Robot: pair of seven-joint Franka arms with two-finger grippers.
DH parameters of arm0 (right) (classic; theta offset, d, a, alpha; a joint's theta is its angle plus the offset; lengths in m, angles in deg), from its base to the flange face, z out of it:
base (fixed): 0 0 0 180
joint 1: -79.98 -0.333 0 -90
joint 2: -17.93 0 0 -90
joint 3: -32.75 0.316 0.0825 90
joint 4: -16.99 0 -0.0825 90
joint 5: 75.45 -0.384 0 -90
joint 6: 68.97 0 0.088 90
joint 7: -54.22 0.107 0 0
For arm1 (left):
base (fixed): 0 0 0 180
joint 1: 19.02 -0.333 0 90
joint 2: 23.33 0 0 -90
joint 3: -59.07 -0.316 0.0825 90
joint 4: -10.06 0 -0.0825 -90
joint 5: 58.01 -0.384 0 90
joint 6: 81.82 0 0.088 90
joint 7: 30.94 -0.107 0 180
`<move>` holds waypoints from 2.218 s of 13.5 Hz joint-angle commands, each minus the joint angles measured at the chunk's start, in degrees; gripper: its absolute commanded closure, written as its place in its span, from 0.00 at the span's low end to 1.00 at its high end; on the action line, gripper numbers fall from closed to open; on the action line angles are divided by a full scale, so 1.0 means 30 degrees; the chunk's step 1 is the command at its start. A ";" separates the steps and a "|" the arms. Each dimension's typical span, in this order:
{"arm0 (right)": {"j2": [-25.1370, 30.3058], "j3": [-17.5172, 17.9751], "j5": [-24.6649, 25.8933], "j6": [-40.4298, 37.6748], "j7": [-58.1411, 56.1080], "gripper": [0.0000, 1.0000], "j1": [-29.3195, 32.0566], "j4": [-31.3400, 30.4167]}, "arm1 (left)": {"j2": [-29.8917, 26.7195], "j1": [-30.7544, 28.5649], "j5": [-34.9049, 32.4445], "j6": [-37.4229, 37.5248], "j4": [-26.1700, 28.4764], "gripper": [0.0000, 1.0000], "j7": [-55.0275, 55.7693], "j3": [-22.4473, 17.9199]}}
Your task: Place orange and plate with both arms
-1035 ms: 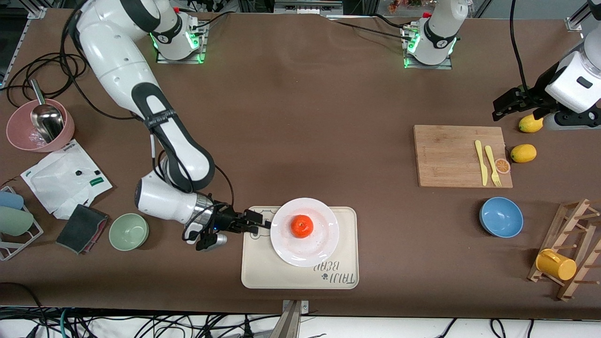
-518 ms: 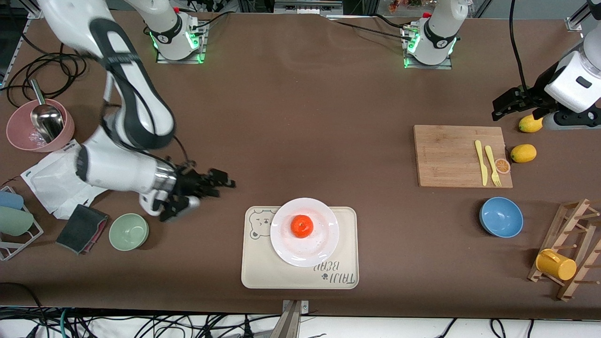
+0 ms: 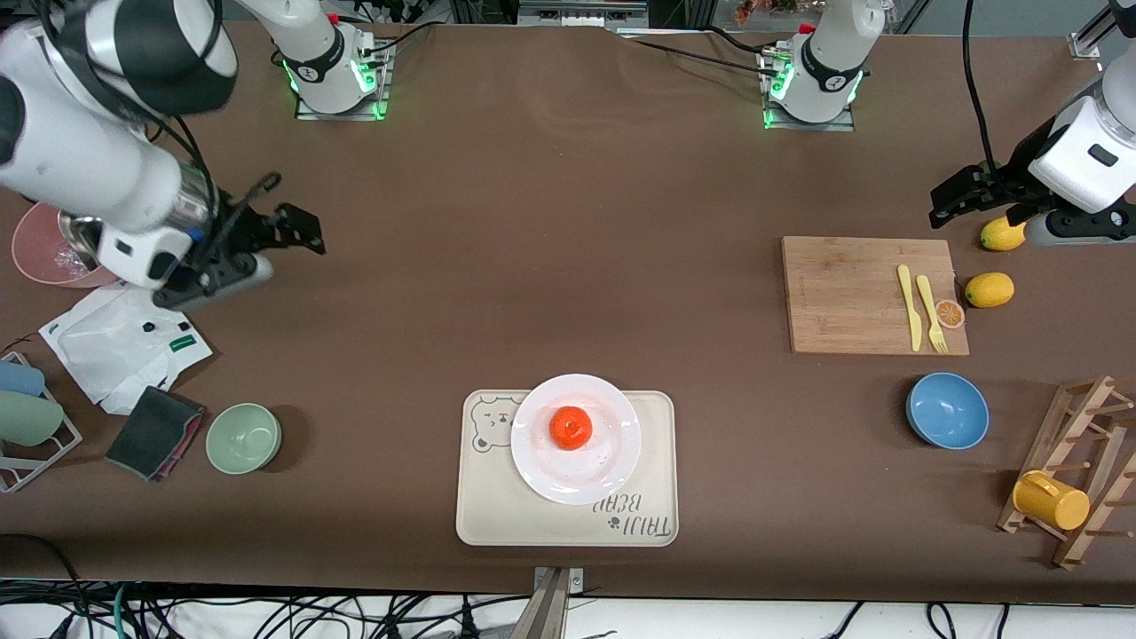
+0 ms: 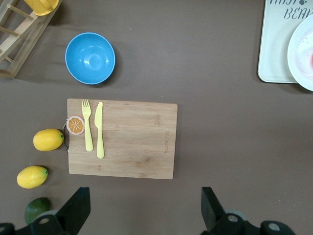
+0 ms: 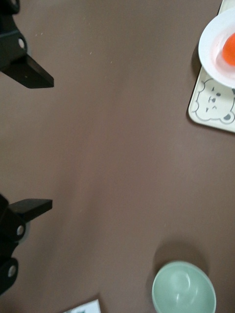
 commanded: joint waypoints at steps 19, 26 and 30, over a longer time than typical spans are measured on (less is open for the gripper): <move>0.1845 -0.2305 0.2999 -0.1665 0.0345 0.00 -0.0081 0.0583 | -0.0002 0.0006 -0.0331 0.0305 -0.0285 0.00 -0.0325 0.0036; 0.1904 -0.2305 0.2588 -0.1725 0.0286 0.00 -0.0023 0.0613 | -0.0002 0.0006 -0.0331 0.0305 -0.0285 0.00 -0.0324 0.0036; 0.1933 -0.2305 0.2559 -0.2073 0.0257 0.00 -0.0023 0.0874 | -0.0031 0.0006 -0.0331 0.0305 -0.0285 0.00 -0.0325 0.0036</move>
